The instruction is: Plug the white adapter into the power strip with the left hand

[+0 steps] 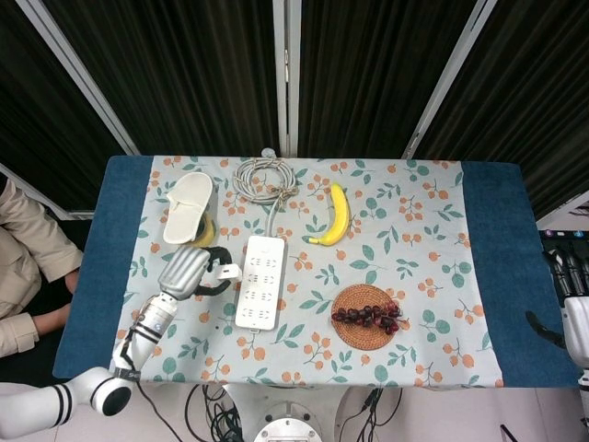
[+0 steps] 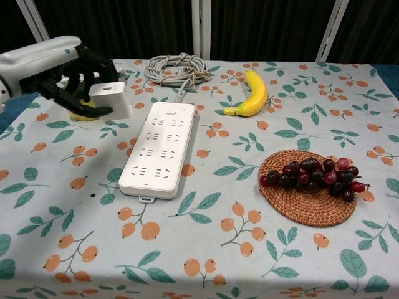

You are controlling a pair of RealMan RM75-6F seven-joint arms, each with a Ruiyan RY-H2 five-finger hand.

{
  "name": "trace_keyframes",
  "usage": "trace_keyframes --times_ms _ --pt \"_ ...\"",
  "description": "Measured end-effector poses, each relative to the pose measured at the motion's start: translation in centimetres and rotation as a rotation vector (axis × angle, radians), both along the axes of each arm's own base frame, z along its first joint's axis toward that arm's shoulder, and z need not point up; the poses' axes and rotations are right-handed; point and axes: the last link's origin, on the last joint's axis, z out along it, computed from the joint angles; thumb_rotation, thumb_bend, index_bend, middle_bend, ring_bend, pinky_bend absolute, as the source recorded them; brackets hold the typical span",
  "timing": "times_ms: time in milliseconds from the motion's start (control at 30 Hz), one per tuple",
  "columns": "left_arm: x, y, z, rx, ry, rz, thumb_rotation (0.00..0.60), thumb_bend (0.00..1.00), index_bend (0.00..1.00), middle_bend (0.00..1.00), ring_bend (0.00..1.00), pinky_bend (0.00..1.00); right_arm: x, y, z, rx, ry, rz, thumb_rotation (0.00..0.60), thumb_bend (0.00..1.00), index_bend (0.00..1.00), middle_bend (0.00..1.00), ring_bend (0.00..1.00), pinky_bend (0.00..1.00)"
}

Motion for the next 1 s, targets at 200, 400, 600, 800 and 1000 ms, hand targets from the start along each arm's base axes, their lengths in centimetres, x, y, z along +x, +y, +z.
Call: trace_keyframes --times_ms 200,400,600,800,1000 --pt "1.2 1.4 -2.0 -0.016 -0.032 -0.014 0.6 0.51 0.65 0.71 0.58 0.75 0.0 0.0 0.5 -0.004 0.004 -0.013 0.6 0.12 0.0 0.01 0.0 0.0" --pt "1.4 2.1 -3.4 -0.032 -0.059 -0.009 0.6 0.51 0.65 0.71 0.58 0.75 0.5 -0.3 1.7 -0.027 0.035 -0.013 0.6 0.12 0.0 0.01 0.0 0.0" --pt "2.2 1.9 -4.4 -0.059 -0.089 -0.023 0.6 0.5 0.65 0.71 0.58 0.74 1.2 -0.5 2.4 -0.038 0.055 -0.016 0.6 0.12 0.0 0.01 0.0 0.0" --pt "2.6 2.0 -5.3 -0.066 -0.07 -0.049 0.6 0.5 0.65 0.71 0.57 0.73 1.1 -0.5 2.2 -0.023 0.051 -0.032 0.6 0.12 0.0 0.01 0.0 0.0" --pt "2.6 2.1 -5.8 -0.064 -0.05 -0.069 0.6 0.5 0.65 0.7 0.57 0.73 1.0 -0.3 2.0 -0.015 0.046 -0.04 0.6 0.12 0.0 0.01 0.0 0.0"
